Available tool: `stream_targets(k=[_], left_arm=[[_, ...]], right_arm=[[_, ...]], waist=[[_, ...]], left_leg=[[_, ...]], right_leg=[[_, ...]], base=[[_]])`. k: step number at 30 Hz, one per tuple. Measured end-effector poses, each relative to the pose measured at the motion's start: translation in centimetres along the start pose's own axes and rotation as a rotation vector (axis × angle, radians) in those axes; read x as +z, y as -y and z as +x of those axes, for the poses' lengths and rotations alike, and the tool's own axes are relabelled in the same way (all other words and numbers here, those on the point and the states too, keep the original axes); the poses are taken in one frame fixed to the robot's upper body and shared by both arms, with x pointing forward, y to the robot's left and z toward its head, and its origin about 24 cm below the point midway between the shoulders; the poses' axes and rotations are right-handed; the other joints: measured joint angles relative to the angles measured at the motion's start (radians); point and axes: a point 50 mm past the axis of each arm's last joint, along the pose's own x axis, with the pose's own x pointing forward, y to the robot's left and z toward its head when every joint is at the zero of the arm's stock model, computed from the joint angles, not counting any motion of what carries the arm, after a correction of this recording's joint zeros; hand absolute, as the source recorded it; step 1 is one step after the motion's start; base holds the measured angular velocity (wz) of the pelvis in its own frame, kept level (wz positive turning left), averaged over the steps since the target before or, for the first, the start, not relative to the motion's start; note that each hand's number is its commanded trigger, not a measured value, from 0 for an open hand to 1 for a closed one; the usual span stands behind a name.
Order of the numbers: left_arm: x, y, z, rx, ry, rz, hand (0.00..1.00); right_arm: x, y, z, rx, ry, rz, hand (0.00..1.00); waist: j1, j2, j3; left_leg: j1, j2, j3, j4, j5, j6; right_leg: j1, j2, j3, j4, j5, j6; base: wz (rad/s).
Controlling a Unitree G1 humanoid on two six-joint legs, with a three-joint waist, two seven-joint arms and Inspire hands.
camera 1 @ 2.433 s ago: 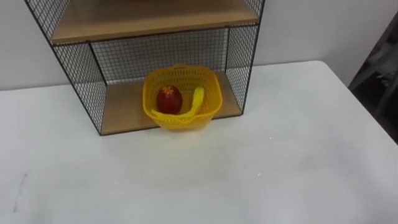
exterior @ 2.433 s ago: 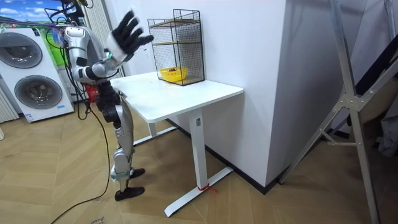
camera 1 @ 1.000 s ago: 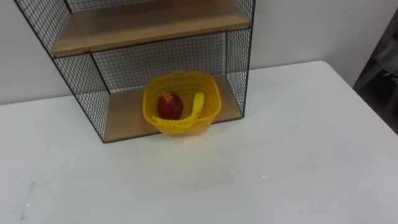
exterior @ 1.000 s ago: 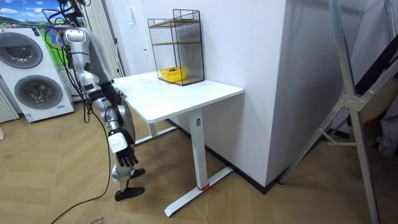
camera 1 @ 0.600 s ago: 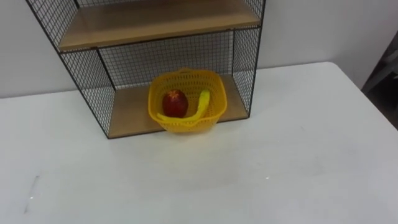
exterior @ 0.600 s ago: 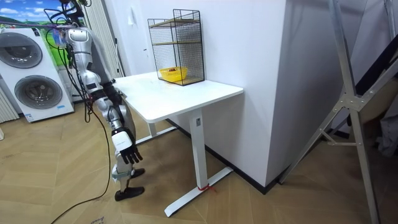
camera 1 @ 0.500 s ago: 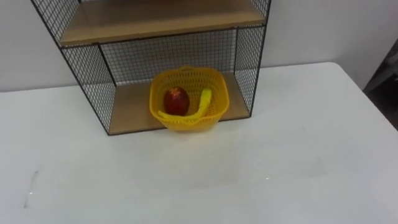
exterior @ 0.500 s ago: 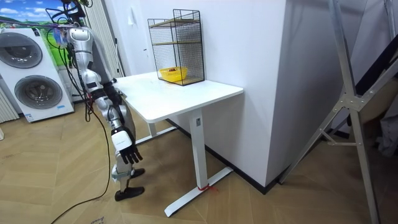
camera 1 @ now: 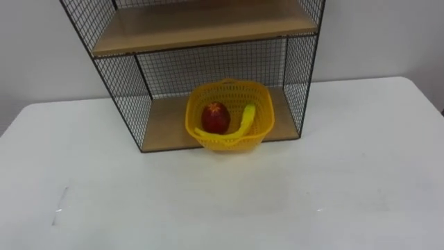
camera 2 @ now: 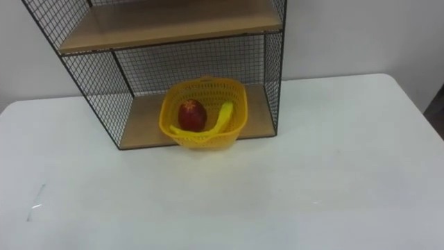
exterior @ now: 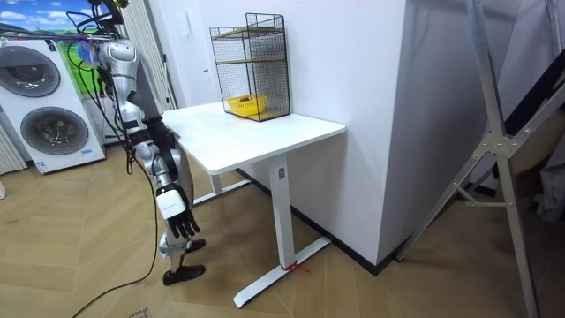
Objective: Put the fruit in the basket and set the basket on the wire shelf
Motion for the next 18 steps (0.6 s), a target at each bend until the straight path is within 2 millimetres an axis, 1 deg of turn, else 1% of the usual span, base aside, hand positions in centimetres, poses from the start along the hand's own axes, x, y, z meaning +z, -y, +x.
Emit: stream_targets(k=[1, 3, 4, 6, 7, 8, 9, 10, 11, 12, 13, 15, 16, 18], left_arm=[[-0.2, -0.4, 0.2, 0.017, -0.019, 0.000, 0.00], [-1.7, -2.2, 1.0, 0.076, -0.106, 0.029, 0.00], [-2.2, -2.5, 1.1, 0.090, -0.126, 0.042, 0.00], [-4.4, -4.8, 1.5, 0.155, -0.213, 0.108, 0.00], [-4.9, -5.3, 1.4, 0.165, -0.239, 0.123, 0.00], [-6.3, -6.4, 0.9, 0.182, -0.305, 0.154, 0.00], [-8.0, -7.6, 0.2, 0.187, -0.369, 0.222, 0.00], [-8.7, -8.2, -0.2, 0.189, -0.398, 0.257, 0.00], [-10.2, -9.4, -1.3, 0.197, -0.459, 0.314, 0.00], [-11.6, -10.7, -2.5, 0.193, -0.516, 0.380, 0.00], [-12.2, -11.3, -3.1, 0.187, -0.542, 0.415, 0.00], [-14.0, -13.6, -4.8, 0.152, -0.637, 0.538, 0.00], [-14.3, -14.2, -5.0, 0.147, -0.658, 0.563, 0.00], [-15.2, -16.7, -5.9, 0.121, -0.742, 0.678, 0.00]], right_arm=[[0.0, 0.0, 0.0, 0.001, 0.000, 0.000, 0.00], [-0.1, 0.0, 0.0, 0.009, -0.011, -0.002, 0.00], [-0.2, 0.0, 0.0, 0.010, -0.015, -0.004, 0.00], [-0.3, 0.0, 0.0, 0.023, -0.033, 0.006, 0.00], [-0.3, 0.0, 0.0, 0.024, -0.035, 0.007, 0.00], [-0.3, -0.1, 0.0, 0.030, -0.041, 0.007, 0.00], [-0.4, -0.2, 0.0, 0.035, -0.049, 0.007, 0.00], [-0.4, -0.3, 0.0, 0.038, -0.054, 0.005, 0.00], [-0.6, -0.5, 0.0, 0.043, -0.069, 0.002, 0.00], [-0.7, -0.8, 0.0, 0.050, -0.090, -0.007, 0.00], [-0.7, -0.9, 0.0, 0.053, -0.099, -0.013, 0.00], [-1.0, -1.6, -0.1, 0.069, -0.120, -0.014, 0.00], [-1.0, -1.7, -0.1, 0.075, -0.124, -0.014, 0.00], [-1.3, -1.8, -0.2, 0.104, -0.131, -0.058, 0.00]], waist=[[-0.001, 0.000, 0.0000], [0.000, -0.001, 0.0001], [-0.004, -0.003, -0.0004], [-0.014, -0.012, -0.0038], [-0.015, -0.013, -0.0046], [-0.023, -0.019, -0.0044], [-0.026, -0.024, -0.0048], [-0.029, -0.027, -0.0053], [-0.033, -0.035, -0.0053], [-0.038, -0.044, -0.0032], [-0.039, -0.049, -0.0034], [-0.049, -0.069, -0.0025], [-0.050, -0.072, -0.0026], [-0.051, -0.075, -0.0024]], left_leg=[[0.000, 0.000, 0.000, 0.001, 0.000, 0.000], [-0.008, -0.001, -0.005, 0.003, 0.000, 0.000], [-0.009, -0.002, -0.008, 0.003, 0.000, 0.000], [-0.012, -0.004, -0.015, 0.004, 0.001, 0.001], [-0.011, -0.004, -0.015, 0.003, 0.001, 0.001], [-0.013, -0.004, -0.018, 0.003, 0.001, 0.001], [-0.014, -0.004, -0.019, 0.002, 0.001, 0.000], [-0.013, -0.004, -0.019, 0.002, 0.001, 0.000], [-0.013, -0.004, -0.019, 0.001, 0.001, 0.000], [-0.013, -0.003, -0.019, 0.002, 0.001, 0.000], [-0.013, -0.003, -0.019, 0.002, 0.001, 0.000], [-0.012, -0.001, -0.017, 0.001, 0.000, -0.002], [-0.010, 0.000, -0.015, 0.001, -0.001, -0.002], [0.003, 0.005, 0.006, -0.002, -0.005, -0.002]], right_leg=[[0.000, 0.000, 0.000, 0.000, -0.001, 0.000], [-0.003, 0.000, -0.003, -0.001, -0.003, -0.001], [-0.004, -0.001, -0.004, -0.001, -0.003, -0.001], [0.002, -0.003, -0.015, 0.000, -0.003, 0.000], [0.003, -0.003, -0.019, 0.000, -0.003, 0.000], [0.004, -0.004, -0.024, -0.001, -0.003, 0.000], [0.004, -0.003, -0.023, -0.001, -0.003, 0.000], [0.004, -0.003, -0.024, -0.001, -0.003, 0.000], [0.005, -0.003, -0.024, -0.002, -0.003, 0.000], [0.004, -0.003, -0.024, -0.002, -0.003, -0.001], [0.004, -0.002, -0.021, -0.003, -0.003, -0.001], [0.004, 0.000, -0.011, -0.003, -0.003, -0.001], [0.004, 0.000, -0.009, -0.003, -0.003, -0.001], [0.009, 0.003, 0.013, -0.002, -0.003, -0.002]], base=[[0.00], [0.06], [0.14], [0.13], [0.08], [0.03], [0.06], [0.00], [0.00], [0.00], [0.00], [-0.06], [-0.11], [-0.22]])
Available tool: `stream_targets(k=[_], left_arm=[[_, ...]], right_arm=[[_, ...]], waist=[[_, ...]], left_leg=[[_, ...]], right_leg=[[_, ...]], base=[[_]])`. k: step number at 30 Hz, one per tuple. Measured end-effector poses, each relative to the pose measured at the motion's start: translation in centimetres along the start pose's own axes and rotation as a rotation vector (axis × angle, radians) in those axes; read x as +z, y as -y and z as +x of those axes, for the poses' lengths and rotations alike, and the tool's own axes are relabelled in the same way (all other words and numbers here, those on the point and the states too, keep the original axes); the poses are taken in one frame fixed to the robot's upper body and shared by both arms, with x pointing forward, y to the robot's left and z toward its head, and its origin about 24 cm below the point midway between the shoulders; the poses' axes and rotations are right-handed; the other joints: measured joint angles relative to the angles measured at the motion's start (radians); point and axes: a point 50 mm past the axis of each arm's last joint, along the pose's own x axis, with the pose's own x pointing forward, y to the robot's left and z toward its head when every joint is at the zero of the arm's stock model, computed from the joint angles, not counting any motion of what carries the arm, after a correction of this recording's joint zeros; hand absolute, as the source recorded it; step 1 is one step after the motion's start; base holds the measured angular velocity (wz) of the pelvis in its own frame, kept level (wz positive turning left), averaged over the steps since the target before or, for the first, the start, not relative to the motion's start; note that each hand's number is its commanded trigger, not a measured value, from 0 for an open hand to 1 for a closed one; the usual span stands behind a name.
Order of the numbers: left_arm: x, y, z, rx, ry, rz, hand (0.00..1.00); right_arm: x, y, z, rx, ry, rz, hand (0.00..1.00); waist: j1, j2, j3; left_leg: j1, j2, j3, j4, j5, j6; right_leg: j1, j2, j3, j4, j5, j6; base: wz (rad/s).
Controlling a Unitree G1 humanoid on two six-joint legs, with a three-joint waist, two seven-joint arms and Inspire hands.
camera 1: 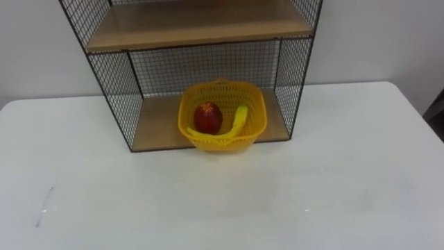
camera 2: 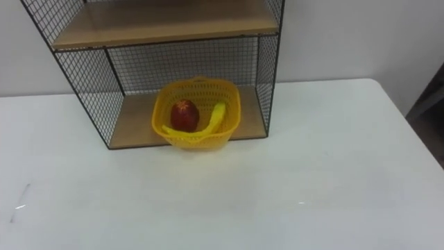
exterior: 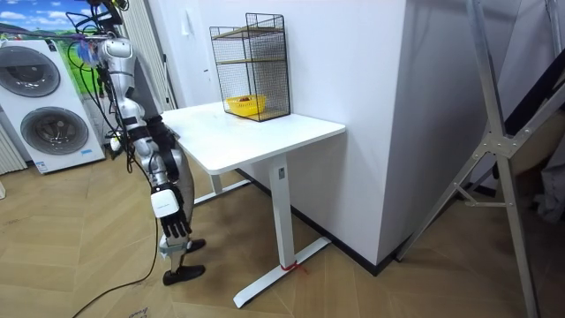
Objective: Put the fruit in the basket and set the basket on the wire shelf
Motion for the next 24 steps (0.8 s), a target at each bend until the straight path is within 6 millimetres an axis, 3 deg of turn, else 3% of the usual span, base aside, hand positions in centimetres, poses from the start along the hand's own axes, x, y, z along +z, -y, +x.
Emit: stream_targets(k=[4, 6, 7, 9, 12, 17, 24], left_arm=[[-2.1, 0.3, -0.2, -0.126, 0.016, 0.360, 0.00], [-2.3, 2.9, -1.4, -0.309, 0.111, 0.641, 0.00], [-2.1, 3.8, -1.8, -0.357, 0.144, 0.703, 0.00], [-1.6, 7.3, -3.9, -0.525, 0.284, 0.916, 0.00], [-1.5, 10.2, -6.2, -0.675, 0.405, 1.059, 0.00], [-2.7, 10.7, -7.0, -0.758, 0.443, 1.285, 0.00], [-3.7, 10.6, -7.3, -0.830, 0.387, 1.349, 0.00]], right_arm=[[0.1, -1.2, 0.0, 0.049, -0.025, -0.114, 0.00], [1.1, -2.0, 0.0, 0.072, -0.017, -0.150, 0.00], [1.4, -2.1, 0.0, 0.075, -0.010, -0.158, 0.00], [2.1, -2.7, -0.1, 0.090, 0.015, -0.204, 0.00], [2.9, -3.5, -0.1, 0.118, 0.037, -0.255, 0.00], [2.9, -4.3, -0.3, 0.158, 0.020, -0.314, 0.00], [3.0, -4.8, -0.4, 0.194, 0.023, -0.418, 0.00]], waist=[[-0.030, 0.001, 0.0018], [-0.062, 0.000, 0.0065], [-0.070, 0.000, 0.0070], [-0.090, -0.003, 0.0082], [-0.109, -0.006, 0.0085], [-0.121, -0.026, 0.0150], [-0.114, -0.032, 0.0161]], left_leg=[[0.008, 0.002, 0.005, 0.006, -0.006, 0.000], [-0.010, 0.003, -0.003, 0.022, -0.006, 0.000], [-0.012, 0.003, -0.004, 0.023, -0.006, 0.000], [-0.021, 0.005, -0.004, 0.036, -0.006, 0.000], [-0.020, 0.010, 0.012, 0.031, -0.007, -0.001], [-0.041, 0.013, 0.021, 0.037, -0.007, -0.001], [-0.043, 0.014, 0.028, 0.035, -0.007, -0.001]], right_leg=[[0.012, 0.002, 0.003, -0.002, 0.001, -0.001], [0.005, 0.001, -0.009, -0.002, 0.003, -0.002], [0.005, 0.000, -0.010, -0.002, 0.003, -0.003], [0.003, 0.001, -0.010, -0.004, 0.003, -0.003], [-0.005, 0.009, 0.005, -0.001, 0.005, -0.005], [-0.031, 0.012, 0.015, 0.001, 0.005, -0.006], [-0.040, 0.011, 0.024, 0.014, 0.006, -0.006]], base=[[-0.05], [0.14], [0.17], [0.03], [-0.16], [-0.05], [-0.03]])
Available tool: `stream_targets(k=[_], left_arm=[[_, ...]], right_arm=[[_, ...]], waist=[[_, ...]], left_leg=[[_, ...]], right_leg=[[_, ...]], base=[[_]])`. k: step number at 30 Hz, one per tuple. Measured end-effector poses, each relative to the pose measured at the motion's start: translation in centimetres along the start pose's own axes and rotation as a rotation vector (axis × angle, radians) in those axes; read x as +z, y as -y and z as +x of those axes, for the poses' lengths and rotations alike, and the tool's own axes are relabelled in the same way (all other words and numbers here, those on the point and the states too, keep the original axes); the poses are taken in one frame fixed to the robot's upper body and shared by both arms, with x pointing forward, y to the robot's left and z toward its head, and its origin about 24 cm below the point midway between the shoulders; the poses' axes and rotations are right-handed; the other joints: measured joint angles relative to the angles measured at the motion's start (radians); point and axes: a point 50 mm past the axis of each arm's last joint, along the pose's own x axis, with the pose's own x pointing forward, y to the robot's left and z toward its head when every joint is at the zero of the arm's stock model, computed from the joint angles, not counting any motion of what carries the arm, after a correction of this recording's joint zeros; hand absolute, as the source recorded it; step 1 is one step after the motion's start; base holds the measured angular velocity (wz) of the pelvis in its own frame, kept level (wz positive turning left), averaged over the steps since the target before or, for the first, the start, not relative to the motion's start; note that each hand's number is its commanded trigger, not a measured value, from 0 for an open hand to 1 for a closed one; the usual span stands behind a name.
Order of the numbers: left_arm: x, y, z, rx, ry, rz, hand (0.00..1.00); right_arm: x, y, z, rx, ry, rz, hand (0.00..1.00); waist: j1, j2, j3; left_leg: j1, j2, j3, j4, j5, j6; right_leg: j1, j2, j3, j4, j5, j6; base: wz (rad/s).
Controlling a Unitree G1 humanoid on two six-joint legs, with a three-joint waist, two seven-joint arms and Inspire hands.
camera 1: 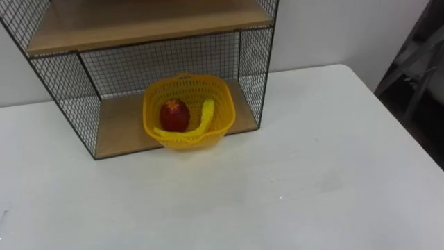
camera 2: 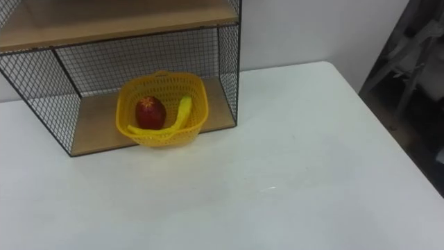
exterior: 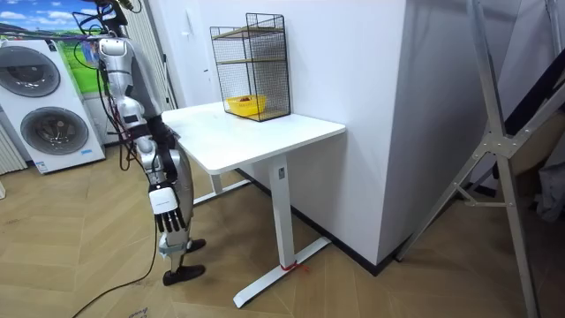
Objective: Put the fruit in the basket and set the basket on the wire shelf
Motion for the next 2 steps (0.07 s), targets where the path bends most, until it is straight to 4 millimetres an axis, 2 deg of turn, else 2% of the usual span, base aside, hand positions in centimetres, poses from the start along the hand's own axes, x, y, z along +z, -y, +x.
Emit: stream_targets(k=[2], left_arm=[[-0.07, 0.22, -0.01, -0.018, -0.009, 0.000, 0.00]], right_arm=[[0.35, -0.23, 0.00, 0.004, 0.009, -0.016, 0.00]], waist=[[0.000, 0.000, 0.0001]], left_leg=[[0.001, 0.001, 0.000, 0.000, 0.000, 0.000]], right_leg=[[0.001, 0.001, 0.000, 0.001, 0.000, 0.000]], base=[[0.00]])
